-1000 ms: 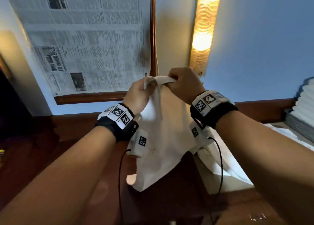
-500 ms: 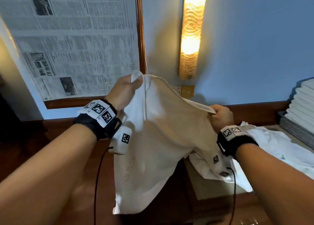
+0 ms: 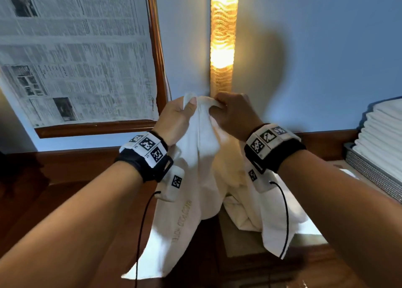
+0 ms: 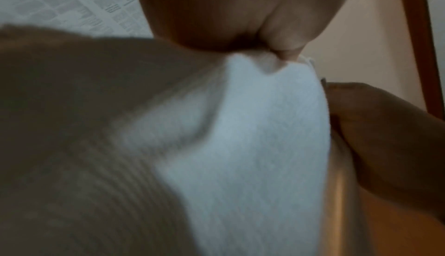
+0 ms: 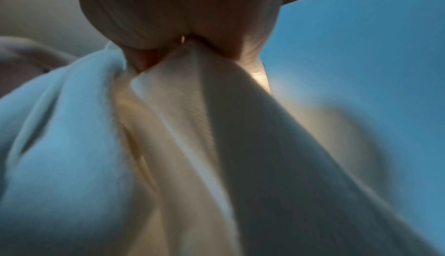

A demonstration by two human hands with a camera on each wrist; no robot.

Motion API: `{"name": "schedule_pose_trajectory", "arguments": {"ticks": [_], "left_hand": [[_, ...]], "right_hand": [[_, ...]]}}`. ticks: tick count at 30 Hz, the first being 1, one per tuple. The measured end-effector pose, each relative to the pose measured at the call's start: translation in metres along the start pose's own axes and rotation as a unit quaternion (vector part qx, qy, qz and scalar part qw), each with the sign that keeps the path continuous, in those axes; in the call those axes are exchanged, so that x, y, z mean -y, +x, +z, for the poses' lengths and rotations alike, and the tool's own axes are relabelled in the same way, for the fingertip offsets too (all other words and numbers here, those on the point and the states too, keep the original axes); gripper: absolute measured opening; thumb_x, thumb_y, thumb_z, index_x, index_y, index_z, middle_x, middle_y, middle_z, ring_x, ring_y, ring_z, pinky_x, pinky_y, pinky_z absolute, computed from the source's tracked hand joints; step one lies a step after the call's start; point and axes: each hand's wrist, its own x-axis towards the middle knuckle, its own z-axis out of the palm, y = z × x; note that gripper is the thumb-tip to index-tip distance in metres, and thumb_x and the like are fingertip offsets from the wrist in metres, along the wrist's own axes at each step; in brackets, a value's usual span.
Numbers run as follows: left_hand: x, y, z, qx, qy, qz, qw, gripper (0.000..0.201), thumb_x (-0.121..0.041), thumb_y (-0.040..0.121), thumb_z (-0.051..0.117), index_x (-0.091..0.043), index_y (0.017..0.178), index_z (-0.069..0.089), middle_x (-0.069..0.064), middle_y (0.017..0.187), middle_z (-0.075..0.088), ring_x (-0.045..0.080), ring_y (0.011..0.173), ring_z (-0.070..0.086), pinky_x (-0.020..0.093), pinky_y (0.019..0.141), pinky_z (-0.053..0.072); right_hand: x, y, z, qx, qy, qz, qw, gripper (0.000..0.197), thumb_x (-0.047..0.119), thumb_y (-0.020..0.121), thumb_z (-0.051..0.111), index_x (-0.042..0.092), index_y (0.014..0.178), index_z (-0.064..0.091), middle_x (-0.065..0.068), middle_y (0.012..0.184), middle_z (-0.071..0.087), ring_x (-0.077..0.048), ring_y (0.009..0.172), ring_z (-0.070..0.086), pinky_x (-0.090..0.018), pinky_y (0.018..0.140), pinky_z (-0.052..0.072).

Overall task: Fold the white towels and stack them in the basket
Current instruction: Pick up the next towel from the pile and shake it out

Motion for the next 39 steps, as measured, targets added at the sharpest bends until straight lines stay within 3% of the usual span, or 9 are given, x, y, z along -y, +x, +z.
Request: {"name": "schedule_pose_trajectory", "arguments": {"ticks": [7,12,16,20,24,28,32,36,39], "left_hand": [[-0.009,-0.001,-0.023,-0.071,-0.004,-0.03,0.997,0.044,-0.043,0.1,0.048,-0.013,0.067,0.045,0.01,0.06,0.043,0.02,0.054,0.04,0.033,0.057,0.031],[0.001,-0.017,-0.036,-0.082,-0.035,-0.087,0.992,0.034,-0.041,0.091,0.051,-0.009,0.094,0.061,0.013,0.085,0.059,0.024,0.078,0.056,0.037,0.076,0.043],[0.001,-0.035,-0.033,-0.05,-0.05,-0.114,0.991,0.032,-0.012,0.106,0.043,-0.01,0.078,0.06,-0.009,0.061,0.068,0.006,0.059,0.063,0.019,0.062,0.048],[-0.004,-0.051,-0.034,-0.044,-0.12,-0.101,0.987,0.021,-0.008,0.107,0.042,-0.007,0.117,0.06,0.015,0.122,0.065,0.023,0.114,0.059,0.037,0.106,0.043],[-0.005,-0.072,-0.054,-0.017,-0.1,-0.102,0.99,0.032,-0.031,0.101,0.052,-0.003,0.088,0.062,0.015,0.083,0.062,0.026,0.078,0.055,0.036,0.072,0.042],[-0.011,-0.089,-0.106,-0.047,-0.021,-0.064,0.997,0.074,-0.061,0.09,0.05,0.013,0.08,0.055,0.019,0.084,0.053,0.029,0.072,0.045,0.04,0.067,0.031],[-0.023,-0.109,-0.152,-0.076,0.071,-0.043,0.994,0.059,-0.043,0.107,0.041,0.004,0.074,0.054,0.016,0.066,0.049,0.021,0.058,0.045,0.03,0.058,0.032],[-0.019,-0.134,-0.189,-0.088,0.155,-0.034,0.983,0.054,-0.037,0.109,0.038,-0.013,0.06,0.033,-0.005,0.048,0.036,0.006,0.041,0.031,0.024,0.048,0.023],[-0.018,-0.158,-0.223,-0.103,0.156,-0.025,0.982,0.059,-0.045,0.106,0.039,-0.002,0.066,0.041,0.011,0.059,0.041,0.016,0.051,0.039,0.03,0.053,0.027]], "right_hand": [[-0.1,-0.082,0.002,0.105,-0.057,0.165,0.979,0.013,0.019,0.093,0.064,0.012,0.083,0.068,-0.006,0.073,0.061,-0.031,0.076,0.061,-0.028,0.067,0.034],[-0.115,-0.087,-0.005,0.04,0.003,0.287,0.957,0.012,0.015,0.092,0.062,0.012,0.092,0.074,-0.014,0.088,0.073,-0.029,0.088,0.066,-0.029,0.067,0.04],[-0.057,-0.041,0.005,0.028,0.076,0.173,0.982,0.021,0.009,0.086,0.054,0.02,0.077,0.069,-0.012,0.08,0.067,-0.022,0.074,0.057,-0.034,0.067,0.043],[0.021,-0.008,0.014,0.1,0.042,-0.027,0.994,0.015,0.007,0.081,0.054,0.008,0.077,0.069,-0.004,0.074,0.063,-0.017,0.073,0.059,-0.028,0.067,0.039],[0.079,0.005,0.018,0.069,-0.022,-0.003,0.997,0.011,0.021,0.086,0.058,0.023,0.075,0.055,-0.003,0.079,0.065,-0.027,0.079,0.06,-0.031,0.068,0.042],[0.11,-0.011,0.03,0.037,-0.007,0.012,0.999,0.03,0.041,0.09,0.063,0.023,0.073,0.046,0.001,0.072,0.056,-0.024,0.068,0.051,-0.028,0.064,0.03],[0.142,-0.038,0.055,0.141,0.013,0.005,0.99,0.034,0.052,0.083,0.071,0.025,0.076,0.051,0.004,0.073,0.057,-0.012,0.065,0.052,-0.024,0.059,0.039],[0.157,-0.072,0.093,0.217,0.025,0.045,0.975,0.038,0.042,0.084,0.073,0.005,0.086,0.064,-0.009,0.079,0.066,-0.024,0.074,0.061,-0.04,0.069,0.048],[0.156,-0.102,0.119,0.25,0.078,0.122,0.957,0.037,0.033,0.085,0.071,0.002,0.068,0.061,-0.013,0.07,0.064,-0.029,0.067,0.061,-0.035,0.06,0.041]]}}
